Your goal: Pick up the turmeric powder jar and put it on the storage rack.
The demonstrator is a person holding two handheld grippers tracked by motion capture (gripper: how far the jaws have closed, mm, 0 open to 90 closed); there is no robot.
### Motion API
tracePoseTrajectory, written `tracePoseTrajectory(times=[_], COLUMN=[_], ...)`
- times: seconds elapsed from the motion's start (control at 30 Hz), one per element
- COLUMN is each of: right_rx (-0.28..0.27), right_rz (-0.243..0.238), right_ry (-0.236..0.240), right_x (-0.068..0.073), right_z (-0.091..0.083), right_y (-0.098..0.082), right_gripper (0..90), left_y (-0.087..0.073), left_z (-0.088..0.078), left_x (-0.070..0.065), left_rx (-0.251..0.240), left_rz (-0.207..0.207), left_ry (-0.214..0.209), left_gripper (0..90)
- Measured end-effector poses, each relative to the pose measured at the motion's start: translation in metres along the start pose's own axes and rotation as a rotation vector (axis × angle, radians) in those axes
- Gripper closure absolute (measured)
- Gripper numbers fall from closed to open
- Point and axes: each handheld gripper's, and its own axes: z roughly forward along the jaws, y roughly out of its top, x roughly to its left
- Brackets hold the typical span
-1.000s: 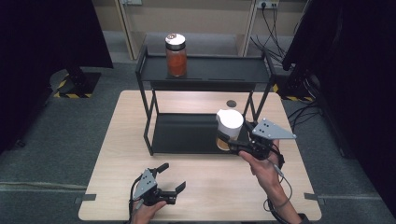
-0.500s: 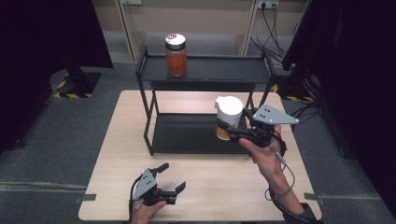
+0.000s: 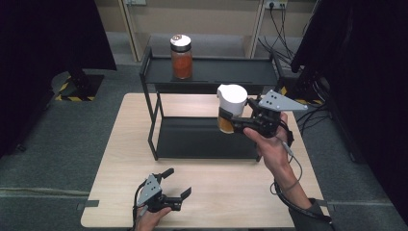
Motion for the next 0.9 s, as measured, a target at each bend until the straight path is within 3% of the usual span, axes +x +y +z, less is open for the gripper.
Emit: tracePoseTrajectory(times=[0.27, 0.57, 0.9], right_rx=[-0.005, -0.015, -0.022], right_rz=[-0.002, 0.032, 0.025], right_ry=[0.002, 0.001, -0.041], right_x=[-0.003, -0.011, -0.014], right_z=[0.008, 0.02, 0.03], right_y=[0.021, 0.041, 0.063], right_gripper=[30.8, 30.8, 30.8], left_y=[0.0, 0.0, 0.0], left_z=[0.0, -0.001, -0.001], left_x=[0.0, 0.0, 0.0], left_rx=[-0.001, -0.001, -0.002], left_rz=[0.002, 0.0, -0.003], left_ry=[0.002, 0.002, 0.0], left_gripper=[3.4, 3.4, 3.4])
